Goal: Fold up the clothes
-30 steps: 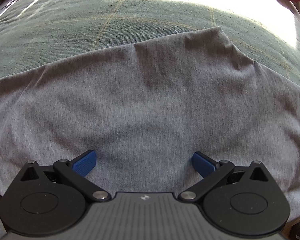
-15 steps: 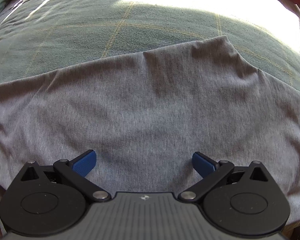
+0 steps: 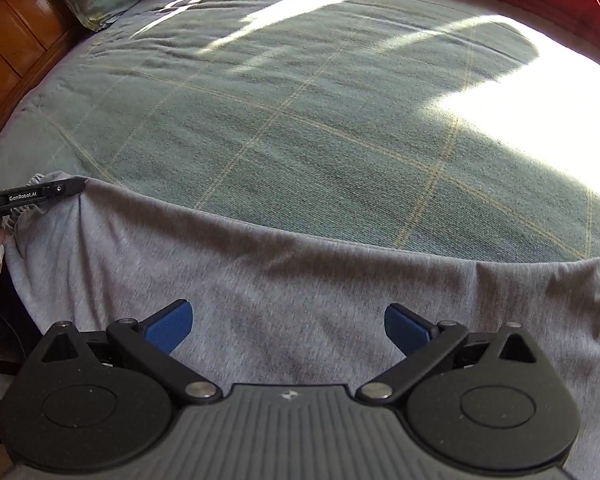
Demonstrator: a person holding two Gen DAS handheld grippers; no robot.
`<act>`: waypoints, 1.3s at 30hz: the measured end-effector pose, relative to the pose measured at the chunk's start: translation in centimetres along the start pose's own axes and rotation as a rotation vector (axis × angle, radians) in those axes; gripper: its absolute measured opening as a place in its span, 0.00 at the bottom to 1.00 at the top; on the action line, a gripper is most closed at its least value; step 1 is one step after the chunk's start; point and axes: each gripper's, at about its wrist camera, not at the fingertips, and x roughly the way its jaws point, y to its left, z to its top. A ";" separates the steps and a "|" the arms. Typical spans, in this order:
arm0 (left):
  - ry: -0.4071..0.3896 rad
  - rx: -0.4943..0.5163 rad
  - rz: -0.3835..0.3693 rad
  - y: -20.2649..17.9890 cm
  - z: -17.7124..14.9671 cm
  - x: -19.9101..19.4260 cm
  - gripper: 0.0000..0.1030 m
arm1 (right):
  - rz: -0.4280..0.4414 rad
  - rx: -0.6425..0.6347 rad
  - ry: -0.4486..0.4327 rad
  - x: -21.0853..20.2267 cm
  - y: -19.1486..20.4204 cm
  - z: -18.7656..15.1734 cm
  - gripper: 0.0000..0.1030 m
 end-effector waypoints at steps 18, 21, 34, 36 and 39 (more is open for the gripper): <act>0.131 0.032 -0.089 0.1 -7.4 -5.0 0.46 | 0.346 -0.327 0.095 7.9 11.7 0.9 1.00; 0.145 0.059 -0.061 -0.4 -7.8 -5.4 0.46 | 0.340 -0.317 0.087 8.0 11.8 0.8 1.00; 0.112 0.227 -0.163 -7.1 -6.9 -4.7 0.50 | 0.352 -0.162 0.097 2.2 7.4 -0.1 1.00; 0.150 0.221 -0.143 -7.1 -7.6 -3.8 0.50 | 0.373 -0.138 0.109 2.6 7.1 -1.2 1.00; 0.157 0.171 -0.140 -5.8 -9.1 -4.0 0.52 | 0.400 -0.132 0.141 4.1 7.5 -2.4 1.00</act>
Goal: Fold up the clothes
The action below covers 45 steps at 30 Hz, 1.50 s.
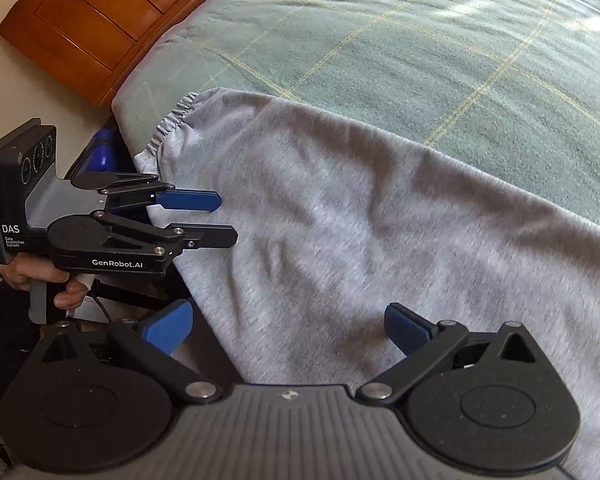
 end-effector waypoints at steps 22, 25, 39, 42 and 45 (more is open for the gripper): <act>-0.069 0.033 -0.022 -1.1 8.2 4.0 0.53 | -0.483 -0.064 0.043 -2.0 -4.3 -3.8 1.00; -0.073 -0.020 0.026 1.3 7.8 3.5 0.55 | -0.470 -0.033 0.020 -2.2 -5.0 -4.1 1.00; -0.040 0.051 0.001 -1.2 3.5 1.2 0.58 | -0.486 -0.042 -0.007 -3.0 -3.7 -4.0 1.00; -0.039 0.002 0.003 0.1 1.8 1.1 0.58 | -0.492 -0.014 -0.019 -4.2 -3.3 -4.1 1.00; -0.037 -0.031 0.034 1.4 0.5 -0.2 0.58 | -0.537 -0.016 -0.032 -5.6 -2.8 -4.6 1.00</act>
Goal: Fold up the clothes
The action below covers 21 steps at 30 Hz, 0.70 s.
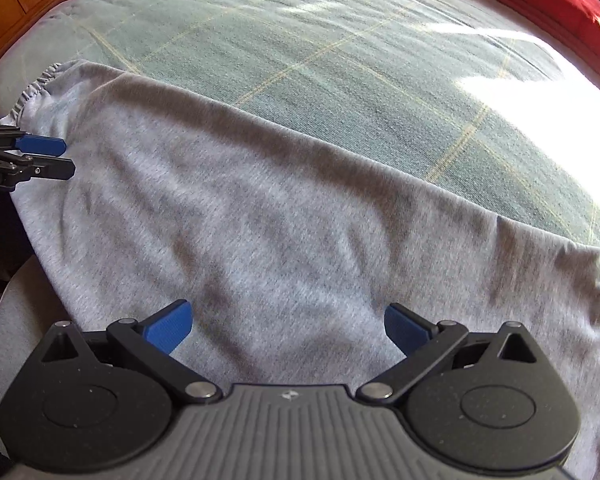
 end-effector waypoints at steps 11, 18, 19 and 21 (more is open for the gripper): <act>0.012 0.072 0.068 -2.5 -2.7 -1.3 0.62 | -0.105 0.086 -0.005 -2.7 -1.9 -2.1 1.00; -0.058 0.087 0.024 -3.6 -2.0 -3.7 0.62 | -0.110 0.184 -0.025 -3.6 -3.0 -2.9 1.00; -0.053 0.090 0.027 -3.8 -2.1 -3.4 0.62 | -0.104 0.215 -0.025 -3.5 -3.3 -3.1 1.00; -0.031 0.067 0.042 -3.7 -2.5 -2.7 0.63 | -0.095 0.272 -0.027 -3.4 -3.8 -3.5 1.00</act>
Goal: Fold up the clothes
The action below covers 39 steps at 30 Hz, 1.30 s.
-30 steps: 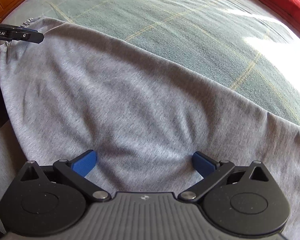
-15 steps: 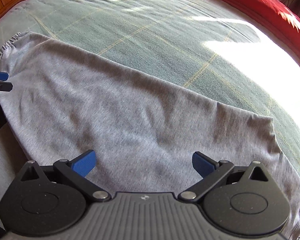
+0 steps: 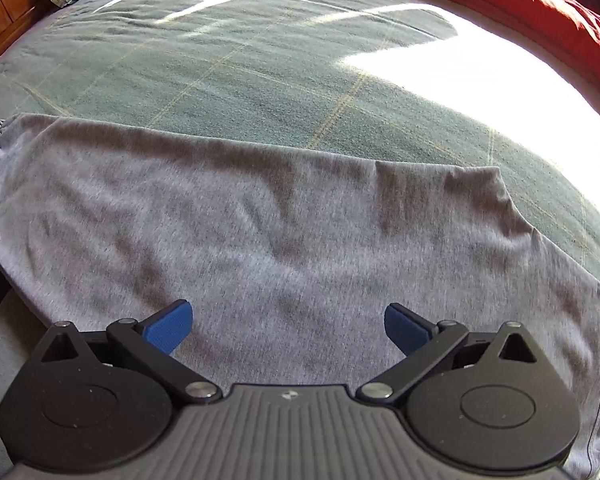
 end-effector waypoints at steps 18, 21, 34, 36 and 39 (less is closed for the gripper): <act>-0.048 -0.354 -0.004 9.9 3.5 1.7 0.63 | 0.029 0.095 0.018 0.5 -1.0 -0.7 1.00; -0.021 -0.376 0.027 11.2 2.3 1.6 0.63 | 0.023 0.085 0.020 0.6 -0.8 -0.7 1.00; -0.061 -0.333 -0.059 10.5 5.9 1.4 0.64 | 0.029 0.096 0.046 1.6 -0.3 -1.2 1.00; -0.039 -0.347 -0.042 10.7 5.6 2.7 0.64 | 0.026 0.100 0.050 1.5 -0.4 -1.3 1.00; -0.021 -0.351 -0.002 11.0 4.7 3.4 0.65 | 0.023 0.102 0.051 1.3 -0.6 -1.4 1.00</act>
